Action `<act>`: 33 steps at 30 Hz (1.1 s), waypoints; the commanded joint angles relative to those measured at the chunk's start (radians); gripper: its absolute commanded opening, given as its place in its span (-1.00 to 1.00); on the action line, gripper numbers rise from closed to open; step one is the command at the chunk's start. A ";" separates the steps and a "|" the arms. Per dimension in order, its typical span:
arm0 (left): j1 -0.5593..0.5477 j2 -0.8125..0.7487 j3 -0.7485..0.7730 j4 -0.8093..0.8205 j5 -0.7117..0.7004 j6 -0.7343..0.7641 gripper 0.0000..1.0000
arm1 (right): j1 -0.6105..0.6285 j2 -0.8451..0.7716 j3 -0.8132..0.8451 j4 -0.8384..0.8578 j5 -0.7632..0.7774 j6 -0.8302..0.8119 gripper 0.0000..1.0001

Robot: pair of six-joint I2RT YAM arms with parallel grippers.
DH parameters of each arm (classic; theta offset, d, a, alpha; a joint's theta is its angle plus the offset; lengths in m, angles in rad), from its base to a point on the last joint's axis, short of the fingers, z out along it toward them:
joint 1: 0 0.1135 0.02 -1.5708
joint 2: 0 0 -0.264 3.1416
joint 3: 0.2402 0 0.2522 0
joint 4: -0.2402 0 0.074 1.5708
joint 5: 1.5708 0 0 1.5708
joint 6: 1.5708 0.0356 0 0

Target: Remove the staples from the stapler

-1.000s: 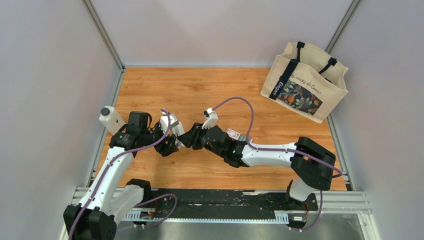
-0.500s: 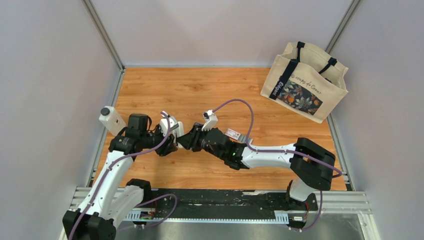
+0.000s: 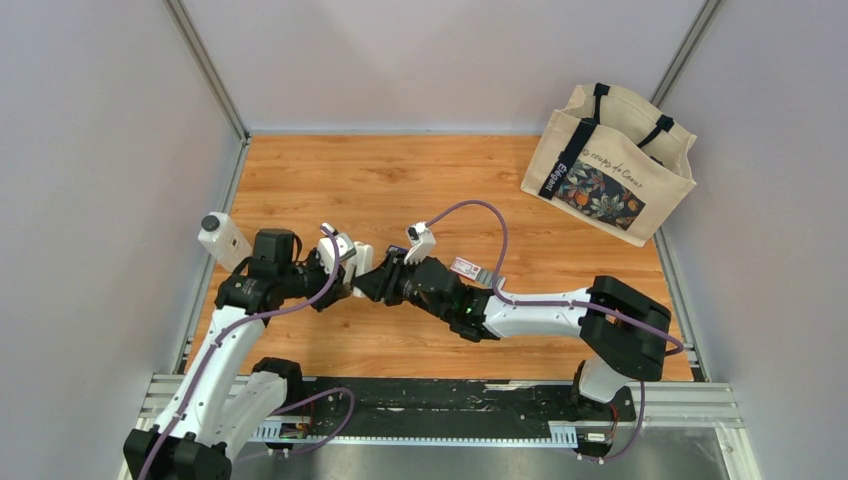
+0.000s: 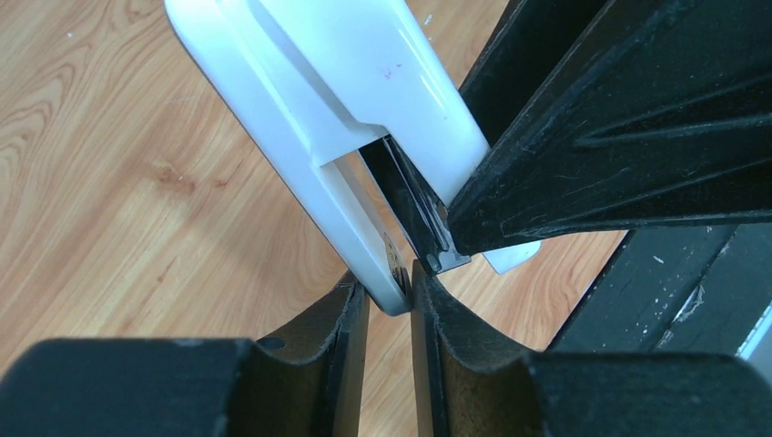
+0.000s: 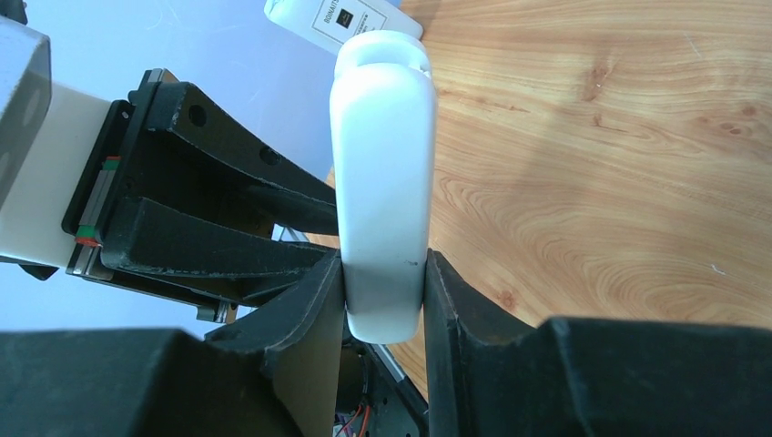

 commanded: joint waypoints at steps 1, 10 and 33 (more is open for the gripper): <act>0.002 -0.022 -0.003 0.046 -0.058 0.044 -0.48 | 0.012 -0.054 -0.014 0.054 -0.023 0.000 -0.96; 0.002 -0.050 -0.032 0.138 -0.179 0.032 -1.00 | 0.001 -0.078 -0.034 -0.024 -0.101 -0.021 -0.93; 0.000 -0.121 -0.111 0.161 -0.310 0.309 -1.00 | -0.093 -0.177 -0.069 -0.247 -0.367 -0.241 -0.98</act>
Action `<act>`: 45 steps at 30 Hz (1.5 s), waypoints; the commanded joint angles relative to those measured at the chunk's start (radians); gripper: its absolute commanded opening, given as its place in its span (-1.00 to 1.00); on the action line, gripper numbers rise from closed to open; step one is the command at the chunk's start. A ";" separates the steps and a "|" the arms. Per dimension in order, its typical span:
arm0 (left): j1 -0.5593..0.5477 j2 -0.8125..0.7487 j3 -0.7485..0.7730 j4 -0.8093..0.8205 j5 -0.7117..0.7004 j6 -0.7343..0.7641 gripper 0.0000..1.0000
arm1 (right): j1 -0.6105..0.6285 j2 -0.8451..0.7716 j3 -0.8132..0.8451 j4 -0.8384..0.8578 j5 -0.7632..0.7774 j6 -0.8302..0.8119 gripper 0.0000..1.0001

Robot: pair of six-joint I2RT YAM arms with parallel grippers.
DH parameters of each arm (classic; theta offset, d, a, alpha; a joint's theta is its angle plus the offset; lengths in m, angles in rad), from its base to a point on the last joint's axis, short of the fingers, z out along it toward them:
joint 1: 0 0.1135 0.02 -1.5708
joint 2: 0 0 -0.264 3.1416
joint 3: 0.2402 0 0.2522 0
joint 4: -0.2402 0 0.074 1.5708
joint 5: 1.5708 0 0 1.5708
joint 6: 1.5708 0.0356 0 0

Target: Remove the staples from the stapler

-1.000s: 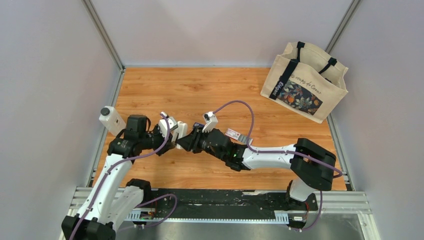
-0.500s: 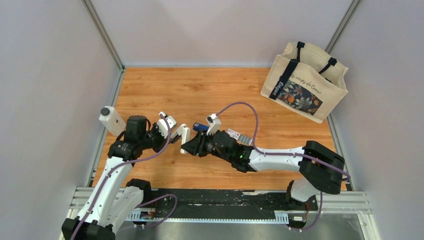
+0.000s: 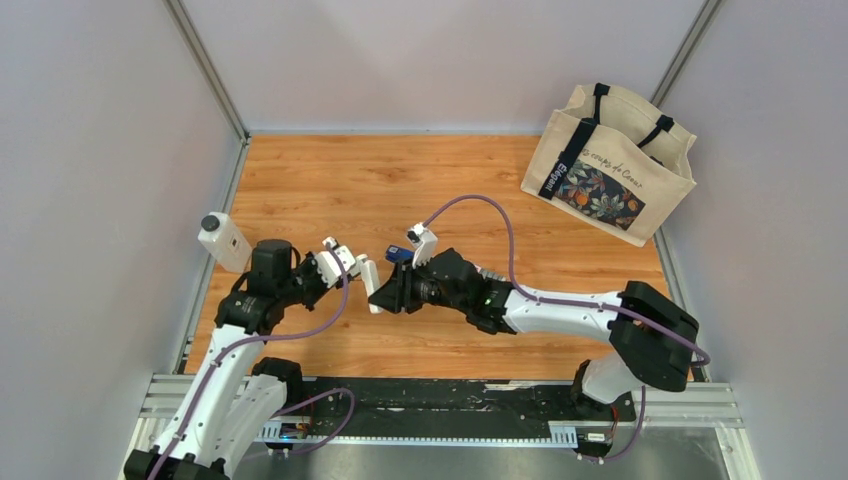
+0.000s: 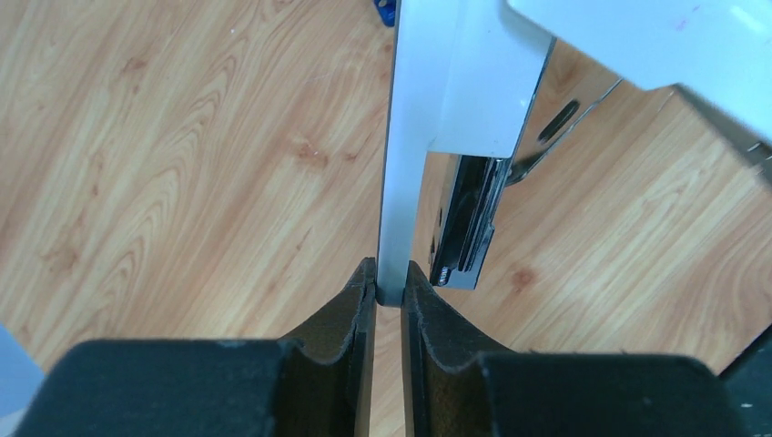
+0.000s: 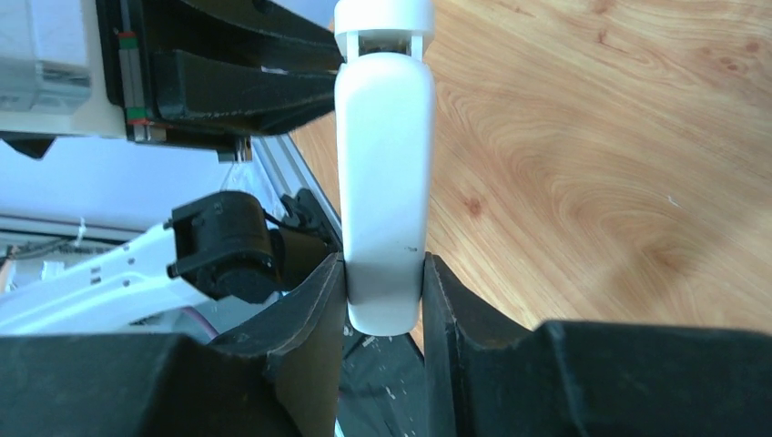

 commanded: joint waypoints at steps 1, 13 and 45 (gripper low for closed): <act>0.005 -0.005 -0.015 0.054 -0.092 0.164 -1.00 | -0.017 -0.085 -0.057 -0.063 -0.083 -0.116 -0.98; -0.092 0.013 -0.116 0.120 -0.203 0.367 -1.00 | -0.018 -0.079 -0.079 -0.079 -0.104 -0.231 -1.00; -0.118 0.200 0.471 -0.332 -0.111 -0.296 0.62 | -0.015 0.186 0.264 -0.321 0.184 -0.369 -1.00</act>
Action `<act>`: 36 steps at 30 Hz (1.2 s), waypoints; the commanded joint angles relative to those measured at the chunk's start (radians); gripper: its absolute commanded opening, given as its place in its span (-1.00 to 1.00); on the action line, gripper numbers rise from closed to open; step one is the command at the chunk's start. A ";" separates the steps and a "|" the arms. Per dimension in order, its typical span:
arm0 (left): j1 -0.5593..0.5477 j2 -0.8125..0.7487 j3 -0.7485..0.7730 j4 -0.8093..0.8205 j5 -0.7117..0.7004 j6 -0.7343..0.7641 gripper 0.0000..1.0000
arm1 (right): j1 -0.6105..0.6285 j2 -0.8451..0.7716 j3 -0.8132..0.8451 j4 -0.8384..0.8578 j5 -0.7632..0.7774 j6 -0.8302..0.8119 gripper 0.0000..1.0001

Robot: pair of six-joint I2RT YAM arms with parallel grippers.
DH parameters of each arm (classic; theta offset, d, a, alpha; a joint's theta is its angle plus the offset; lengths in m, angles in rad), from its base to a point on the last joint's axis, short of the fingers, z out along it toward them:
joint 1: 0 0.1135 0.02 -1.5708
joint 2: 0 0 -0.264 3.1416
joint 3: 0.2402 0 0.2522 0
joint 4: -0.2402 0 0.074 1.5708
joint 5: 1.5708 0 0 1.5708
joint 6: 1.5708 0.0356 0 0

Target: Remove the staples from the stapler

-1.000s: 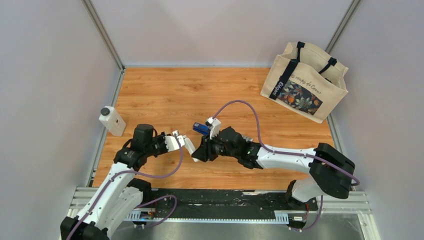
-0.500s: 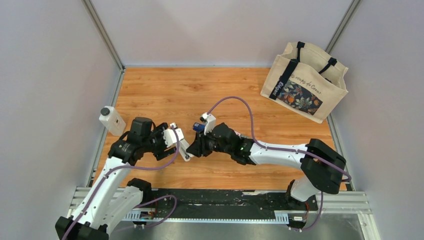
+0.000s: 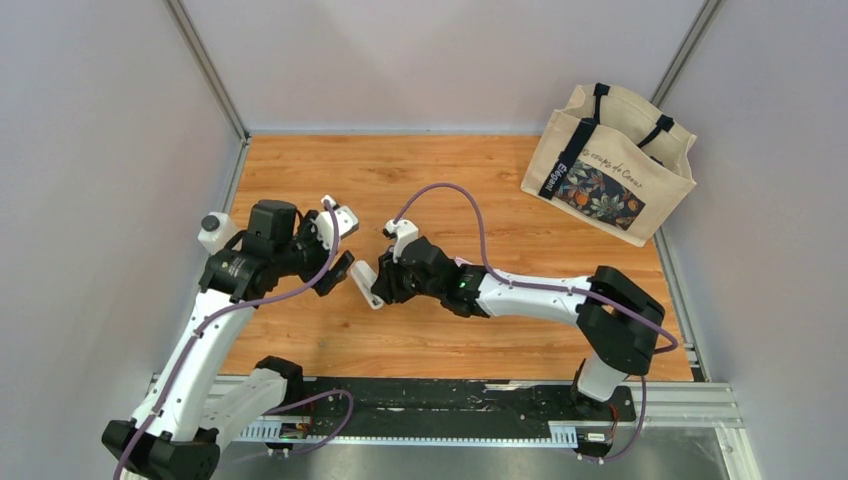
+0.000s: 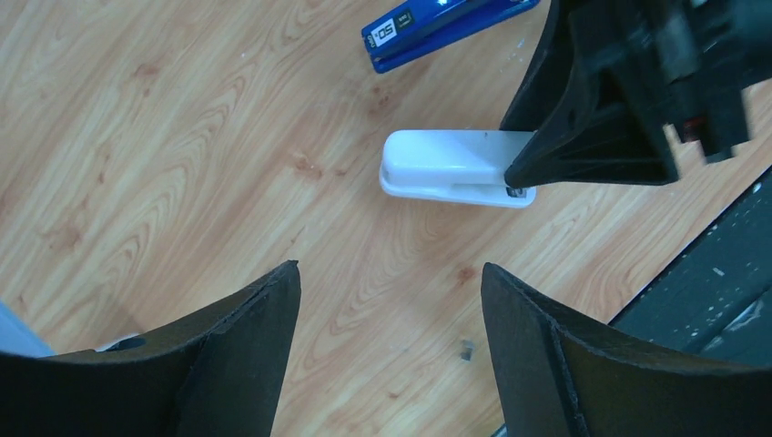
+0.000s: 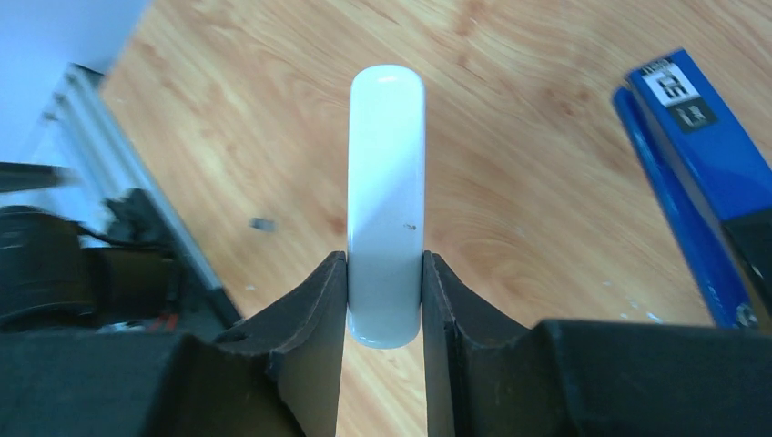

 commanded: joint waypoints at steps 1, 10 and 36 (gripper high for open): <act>0.022 0.013 0.082 -0.058 -0.037 -0.159 0.63 | 0.003 0.069 0.084 -0.104 0.102 -0.115 -1.00; 0.168 0.002 0.133 -0.096 -0.085 -0.236 0.65 | 0.003 0.223 0.218 -0.206 0.164 -0.178 -0.99; 0.272 -0.056 0.090 -0.195 -0.105 -0.215 0.70 | -0.040 0.097 0.273 -0.326 0.144 -0.233 0.88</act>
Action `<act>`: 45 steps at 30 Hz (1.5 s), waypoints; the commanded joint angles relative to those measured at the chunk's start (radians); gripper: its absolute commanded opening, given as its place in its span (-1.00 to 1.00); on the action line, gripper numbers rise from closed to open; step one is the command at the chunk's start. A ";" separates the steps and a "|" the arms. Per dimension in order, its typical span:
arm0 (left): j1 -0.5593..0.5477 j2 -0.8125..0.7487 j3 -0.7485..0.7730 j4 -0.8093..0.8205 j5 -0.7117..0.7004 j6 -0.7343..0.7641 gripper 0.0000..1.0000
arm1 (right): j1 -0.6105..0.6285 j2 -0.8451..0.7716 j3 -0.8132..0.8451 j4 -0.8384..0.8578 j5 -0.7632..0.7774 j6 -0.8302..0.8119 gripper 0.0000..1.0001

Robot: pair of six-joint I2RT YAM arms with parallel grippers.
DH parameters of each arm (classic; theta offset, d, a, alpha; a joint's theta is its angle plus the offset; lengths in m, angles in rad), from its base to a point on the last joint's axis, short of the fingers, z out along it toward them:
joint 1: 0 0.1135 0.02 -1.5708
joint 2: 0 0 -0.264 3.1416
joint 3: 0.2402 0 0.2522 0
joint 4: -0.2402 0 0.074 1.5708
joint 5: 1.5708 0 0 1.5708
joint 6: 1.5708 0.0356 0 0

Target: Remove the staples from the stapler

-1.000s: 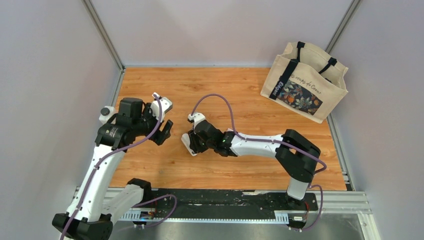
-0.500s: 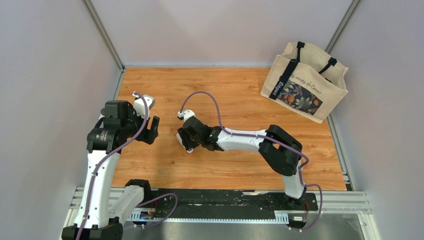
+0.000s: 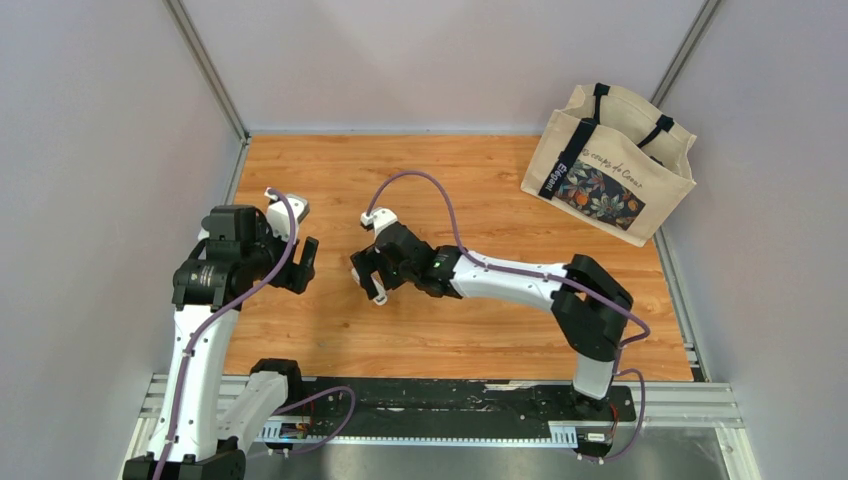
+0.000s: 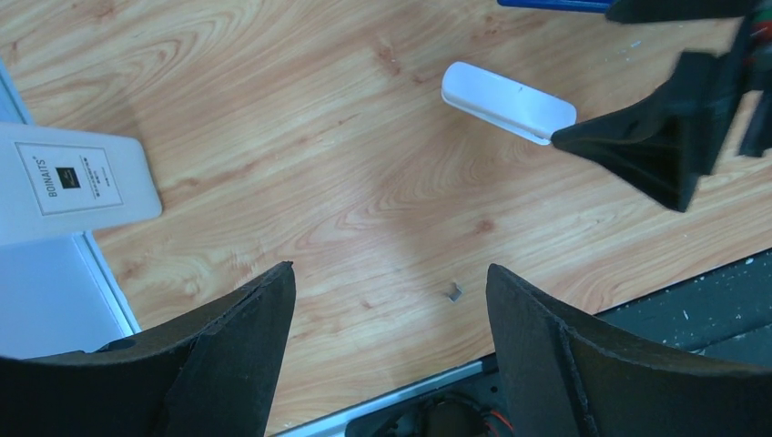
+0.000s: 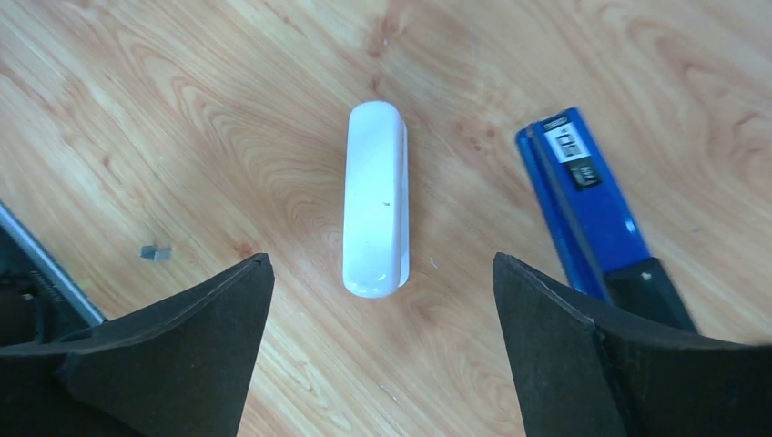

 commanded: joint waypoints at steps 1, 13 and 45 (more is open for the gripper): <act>0.005 -0.015 -0.009 -0.026 -0.007 0.007 0.71 | -0.052 -0.132 -0.036 -0.013 0.007 -0.053 0.92; 0.005 -0.012 -0.036 -0.038 0.044 0.018 0.72 | -0.167 -0.144 -0.063 -0.121 0.002 -0.194 1.00; -0.186 0.032 -0.017 -0.012 -0.044 0.015 0.76 | -0.175 0.017 0.046 -0.159 -0.001 -0.104 -0.99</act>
